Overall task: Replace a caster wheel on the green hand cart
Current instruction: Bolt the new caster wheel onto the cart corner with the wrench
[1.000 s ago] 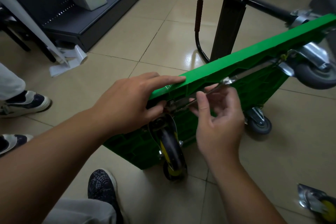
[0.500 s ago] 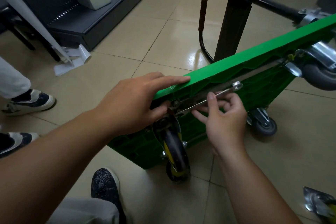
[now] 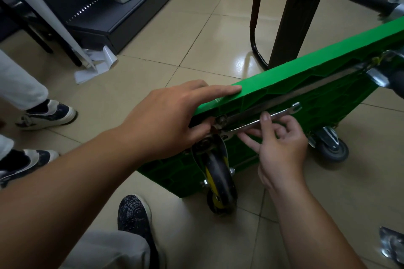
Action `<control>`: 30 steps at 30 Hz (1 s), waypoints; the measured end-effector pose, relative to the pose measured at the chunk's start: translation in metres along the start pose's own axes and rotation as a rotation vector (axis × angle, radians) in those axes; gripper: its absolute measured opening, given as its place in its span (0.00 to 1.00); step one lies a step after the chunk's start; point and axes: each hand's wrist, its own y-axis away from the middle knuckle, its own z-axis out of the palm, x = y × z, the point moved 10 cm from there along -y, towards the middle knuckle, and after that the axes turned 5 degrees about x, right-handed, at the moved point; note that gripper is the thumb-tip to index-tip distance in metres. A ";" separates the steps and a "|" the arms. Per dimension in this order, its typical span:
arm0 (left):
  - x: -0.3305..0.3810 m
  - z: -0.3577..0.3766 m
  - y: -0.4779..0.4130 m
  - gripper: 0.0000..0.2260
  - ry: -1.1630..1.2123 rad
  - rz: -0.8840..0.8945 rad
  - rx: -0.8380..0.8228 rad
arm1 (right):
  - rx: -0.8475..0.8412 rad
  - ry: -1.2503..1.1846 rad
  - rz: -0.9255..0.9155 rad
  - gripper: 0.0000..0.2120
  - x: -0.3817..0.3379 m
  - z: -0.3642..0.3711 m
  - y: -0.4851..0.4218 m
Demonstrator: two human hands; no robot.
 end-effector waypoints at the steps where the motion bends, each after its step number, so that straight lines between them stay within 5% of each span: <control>1: 0.000 0.001 0.000 0.29 -0.002 0.002 -0.005 | -0.018 0.029 -0.037 0.05 -0.008 0.002 0.000; 8: 0.001 0.000 0.001 0.29 0.003 0.003 -0.001 | -0.189 0.158 -0.324 0.05 -0.045 0.023 0.020; 16: 0.000 0.001 0.001 0.30 0.008 0.006 -0.005 | -0.035 -0.062 0.085 0.03 0.021 -0.003 -0.003; 23: 0.000 0.000 0.001 0.29 0.001 0.011 0.002 | 0.080 -0.410 0.810 0.09 0.095 0.004 0.025; 27: -0.001 0.001 0.002 0.29 0.005 0.003 -0.003 | 0.089 -0.455 0.825 0.13 0.097 0.002 0.029; 30: 0.002 0.000 0.002 0.29 0.012 0.005 0.002 | 0.151 -0.375 0.627 0.12 0.072 -0.012 0.018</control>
